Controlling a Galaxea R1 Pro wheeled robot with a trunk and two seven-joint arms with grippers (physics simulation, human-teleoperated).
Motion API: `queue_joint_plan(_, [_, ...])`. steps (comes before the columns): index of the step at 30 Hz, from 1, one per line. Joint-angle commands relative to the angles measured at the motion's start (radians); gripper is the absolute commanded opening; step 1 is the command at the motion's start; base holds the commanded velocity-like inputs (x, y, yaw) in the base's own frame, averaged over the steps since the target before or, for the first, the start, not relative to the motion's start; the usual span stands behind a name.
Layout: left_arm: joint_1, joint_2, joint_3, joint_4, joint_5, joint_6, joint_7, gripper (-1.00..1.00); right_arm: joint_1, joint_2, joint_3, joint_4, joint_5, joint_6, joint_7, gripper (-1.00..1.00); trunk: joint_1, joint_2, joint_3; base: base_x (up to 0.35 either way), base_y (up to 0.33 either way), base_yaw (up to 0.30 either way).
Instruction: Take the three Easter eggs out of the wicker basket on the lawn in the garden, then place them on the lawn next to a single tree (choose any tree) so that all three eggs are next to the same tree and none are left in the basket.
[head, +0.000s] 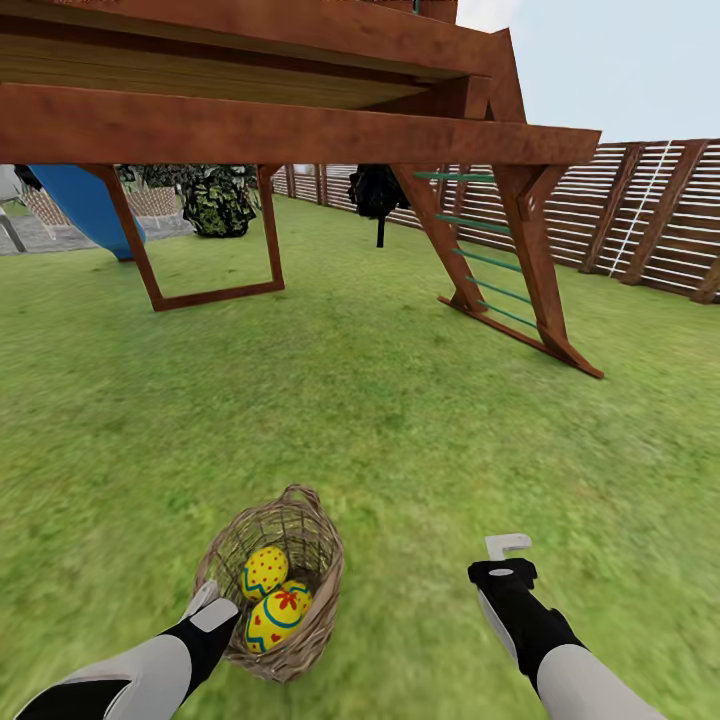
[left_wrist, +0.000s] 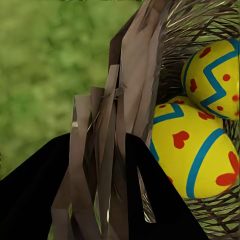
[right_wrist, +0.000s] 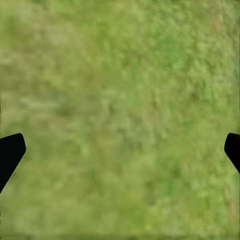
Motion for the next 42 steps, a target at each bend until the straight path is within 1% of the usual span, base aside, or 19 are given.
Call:
queue_joint_plan(1, [0.0,0.0,0.004,-0.001,-0.002,-0.003,0.002,-1.0,0.0,0.0,0.003,-0.001,0.01,0.01,-0.003,1.0,-0.004,0.007,0.002,0.0,0.0,0.0])
queue_joint_plan(12, [0.0,0.003,0.004,-0.002,-0.002,-0.003,0.004,-1.0,0.0,0.001,0.003,-0.003,0.006,0.01,-0.001,1.0,-0.046,0.084,0.037,0.0,0.0,0.0])
queue_joint_plan(17, [0.0,0.002,0.004,-0.003,-0.002,-0.003,0.004,-1.0,0.0,0.012,0.002,0.006,0.004,0.009,-0.001,1.0,-0.065,0.119,0.053,0.0,0.0,0.0])
queue_joint_plan(31, [0.0,-0.001,0.003,-0.003,-0.002,-0.003,0.004,-1.0,0.001,0.013,0.002,0.008,0.004,0.007,-0.001,1.0,-0.119,0.217,0.096,0.0,0.0,0.0])
queue_joint_plan(35, [0.0,-0.001,0.004,-0.003,-0.001,-0.003,0.004,-1.0,0.004,0.015,0.002,0.009,0.002,-0.06,-0.002,1.0,-0.134,0.245,0.109,0.0,0.0,0.0])
queue_joint_plan(36, [0.0,0.0,0.004,-0.003,-0.001,-0.003,0.004,-1.0,0.004,0.022,0.002,0.009,0.001,-0.069,-0.003,1.0,-0.138,0.252,0.113,0.0,0.0,-0.093])
queue_joint_plan(37, [0.0,0.0,0.004,-0.003,-0.001,-0.003,0.004,-1.0,0.004,0.03,0.001,0.009,0.001,-0.073,-0.004,1.0,-0.142,0.259,0.117,0.0,0.0,-0.154])
queue_joint_plan(39, [0.0,0.0,0.004,-0.003,-0.001,-0.003,0.004,-1.0,0.004,0.034,-0.001,0.011,0.0,-0.075,-0.004,1.0,-0.15,0.273,0.126,0.0,0.0,-0.195])
queue_joint_plan(42, [0.0,0.0,0.004,-0.003,-0.001,-0.003,0.004,-1.0,0.004,0.029,-0.006,0.013,-0.003,-0.09,-0.004,1.0,-0.161,0.294,0.139,0.0,0.0,-0.233])
